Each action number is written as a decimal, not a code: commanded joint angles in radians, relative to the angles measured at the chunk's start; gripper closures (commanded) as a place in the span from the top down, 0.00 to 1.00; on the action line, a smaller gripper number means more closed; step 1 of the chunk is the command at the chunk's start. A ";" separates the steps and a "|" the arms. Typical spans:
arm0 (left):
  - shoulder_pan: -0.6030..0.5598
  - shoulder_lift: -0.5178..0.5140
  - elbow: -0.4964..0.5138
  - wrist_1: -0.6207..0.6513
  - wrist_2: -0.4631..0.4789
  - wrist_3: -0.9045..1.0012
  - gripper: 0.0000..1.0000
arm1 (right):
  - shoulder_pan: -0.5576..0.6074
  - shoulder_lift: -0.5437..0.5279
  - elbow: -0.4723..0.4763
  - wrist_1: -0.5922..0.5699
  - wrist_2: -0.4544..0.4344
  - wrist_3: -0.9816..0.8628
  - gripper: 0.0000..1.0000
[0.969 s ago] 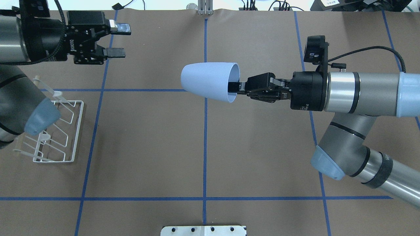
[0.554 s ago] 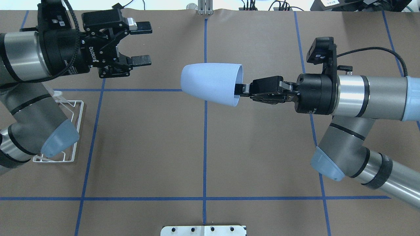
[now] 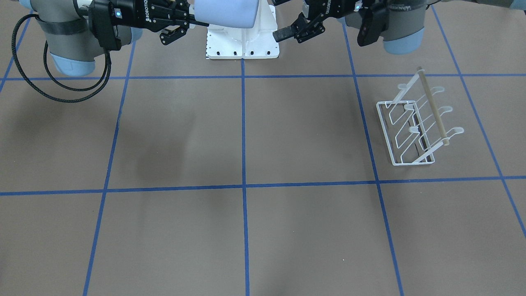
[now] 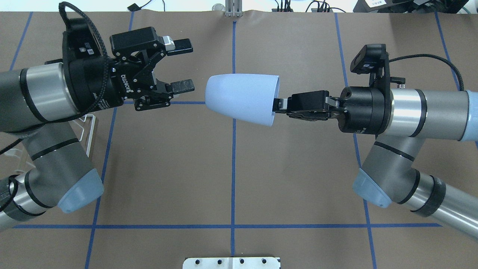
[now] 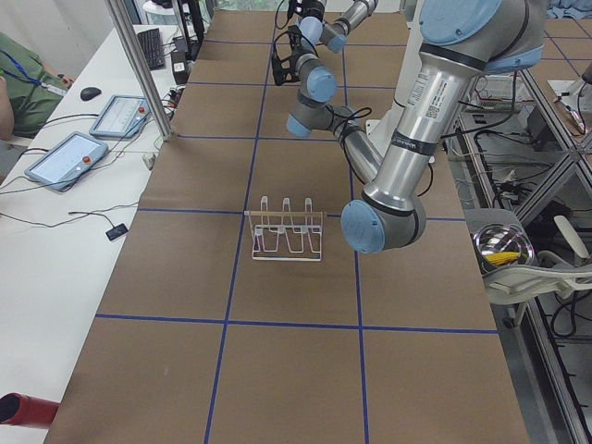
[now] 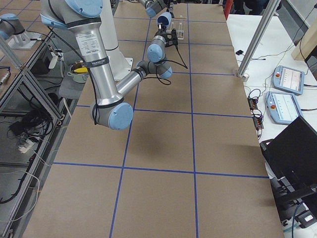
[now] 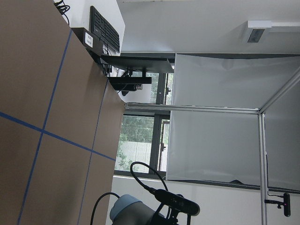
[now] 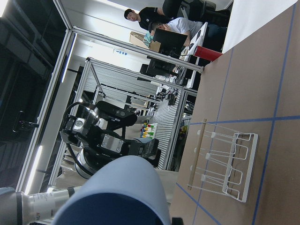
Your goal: Hang cup on cup holder
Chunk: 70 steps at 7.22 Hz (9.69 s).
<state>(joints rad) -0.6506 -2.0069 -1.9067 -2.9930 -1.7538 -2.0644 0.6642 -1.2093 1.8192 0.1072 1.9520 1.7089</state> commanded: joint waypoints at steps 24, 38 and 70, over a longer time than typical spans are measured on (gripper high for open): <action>-0.200 -0.001 -0.048 0.349 -0.148 0.155 0.00 | 0.422 -0.153 -0.165 -0.034 0.229 0.072 1.00; -0.494 0.177 -0.109 1.370 -0.197 1.284 0.00 | 0.698 -0.139 -0.095 -1.911 0.295 -1.548 1.00; -0.905 0.433 0.296 1.373 -0.552 1.963 0.99 | 0.888 -0.412 -0.058 -1.862 0.364 -1.543 1.00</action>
<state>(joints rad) -1.5540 -1.5924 -1.6406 -1.6192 -2.2982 -0.1018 1.5356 -1.5948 1.7616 -1.7549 2.3152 0.1664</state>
